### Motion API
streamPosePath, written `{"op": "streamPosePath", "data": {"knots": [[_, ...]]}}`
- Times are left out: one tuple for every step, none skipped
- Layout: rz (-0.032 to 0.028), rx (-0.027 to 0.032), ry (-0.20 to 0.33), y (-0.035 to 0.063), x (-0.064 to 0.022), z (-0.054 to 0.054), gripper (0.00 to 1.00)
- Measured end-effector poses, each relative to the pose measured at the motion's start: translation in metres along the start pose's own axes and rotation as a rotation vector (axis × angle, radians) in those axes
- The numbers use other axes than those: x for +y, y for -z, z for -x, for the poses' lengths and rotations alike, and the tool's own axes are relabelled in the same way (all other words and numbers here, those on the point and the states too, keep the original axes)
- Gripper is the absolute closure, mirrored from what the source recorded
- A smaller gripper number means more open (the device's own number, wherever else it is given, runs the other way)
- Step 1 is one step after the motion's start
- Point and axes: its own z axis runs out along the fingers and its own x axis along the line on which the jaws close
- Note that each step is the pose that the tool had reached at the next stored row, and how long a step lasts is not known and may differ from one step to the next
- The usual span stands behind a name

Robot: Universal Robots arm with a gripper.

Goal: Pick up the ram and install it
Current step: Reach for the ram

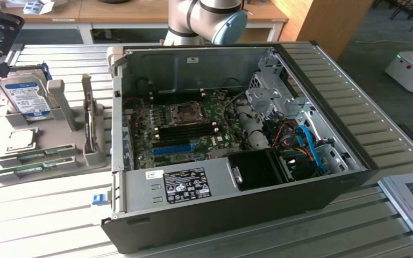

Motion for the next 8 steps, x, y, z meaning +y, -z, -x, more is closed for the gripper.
{"op": "streamPosePath", "data": {"knots": [[0.0000,0.0000,0.000,0.0000,0.0000,0.0000,0.90],[0.0000,-0.0001,0.000,0.0000,-0.0001,-0.0001,0.90],[0.0000,0.0000,0.000,0.0000,-0.0003,-0.0001,0.90],[0.0000,0.0000,0.000,0.0000,-0.0008,0.0000,0.90],[0.0000,0.0000,0.000,0.0001,-0.0014,0.0000,0.90],[0.0000,0.0000,0.000,0.0001,-0.0020,0.0001,0.90],[0.0000,0.0000,0.000,0.0001,-0.0028,0.0002,0.90],[0.0000,0.0000,0.000,0.0001,-0.0035,0.0002,0.90]]}}
